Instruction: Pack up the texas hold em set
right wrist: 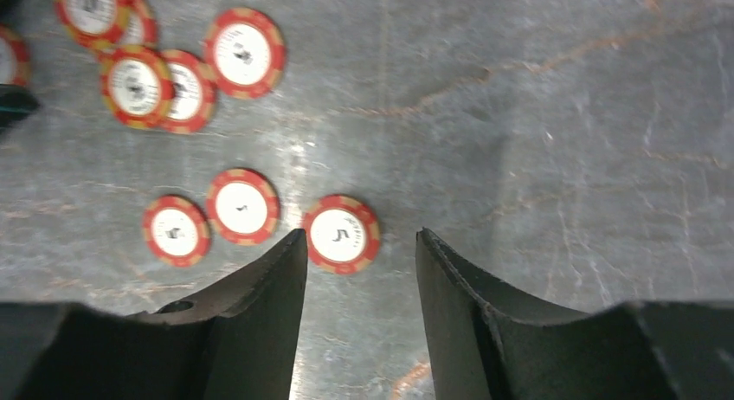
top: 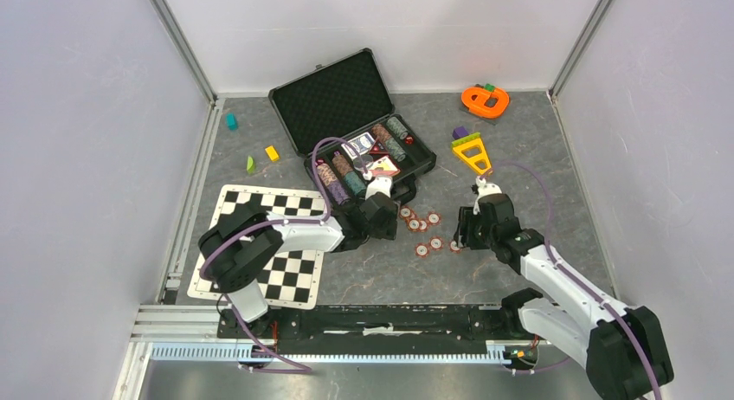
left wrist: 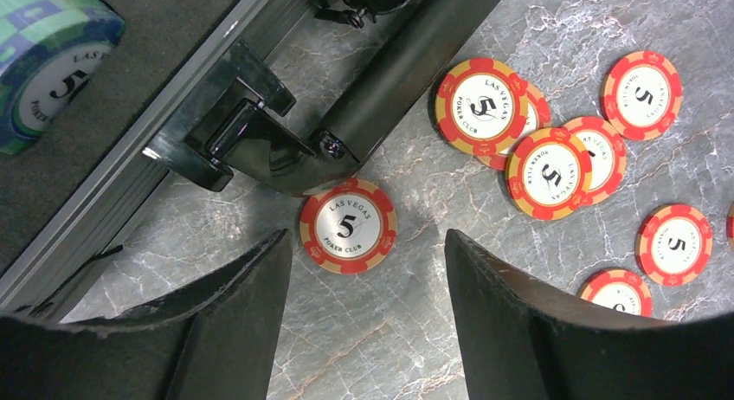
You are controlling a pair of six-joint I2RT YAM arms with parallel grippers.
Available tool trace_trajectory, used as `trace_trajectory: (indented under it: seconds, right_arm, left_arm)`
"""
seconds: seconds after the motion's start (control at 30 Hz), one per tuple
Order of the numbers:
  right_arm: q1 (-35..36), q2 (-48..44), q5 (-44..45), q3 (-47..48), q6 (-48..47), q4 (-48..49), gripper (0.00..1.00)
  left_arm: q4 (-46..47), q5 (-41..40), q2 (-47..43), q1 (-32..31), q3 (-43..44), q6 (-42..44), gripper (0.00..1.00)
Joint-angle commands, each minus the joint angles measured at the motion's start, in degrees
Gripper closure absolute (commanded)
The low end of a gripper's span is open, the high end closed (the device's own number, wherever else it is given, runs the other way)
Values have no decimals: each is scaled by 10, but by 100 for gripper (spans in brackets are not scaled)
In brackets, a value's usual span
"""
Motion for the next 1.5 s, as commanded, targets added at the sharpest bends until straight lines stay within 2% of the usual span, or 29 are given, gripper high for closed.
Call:
trace_trajectory:
  seconds: [0.0, 0.23, 0.4, 0.53, 0.8, 0.97, 1.13, 1.33, 1.47]
  right_arm:
    - [0, 20, 77, -13, 37, -32, 47]
    - [-1, 50, 45, -41, 42, 17, 53]
    - [0, 61, -75, -71, 38, 89, 66]
    - [2, 75, -160, -86, 40, 156, 67]
    - [5, 87, -248, -79, 11, 172, 67]
    - [4, 64, -229, -66, -13, 145, 65]
    - [4, 44, -204, -57, -27, 124, 65]
    - [4, 46, -202, -52, -31, 119, 64]
    - [3, 49, -196, -49, -34, 119, 65]
  left_arm:
    - [-46, -31, 23, -4, 31, -17, 29]
    - [-159, -51, 64, -7, 99, -14, 34]
    - [-241, -61, 73, -9, 135, -18, 38]
    - [-294, -40, 100, -9, 181, -7, 40]
    - [-302, -3, 134, -7, 212, -3, 46]
    - [-315, -1, 137, -2, 215, -9, 49]
    - [-331, 50, 131, 10, 210, -5, 54]
    - [-358, 115, 89, 10, 183, 3, 59]
    - [-375, 130, 45, 10, 146, 5, 61]
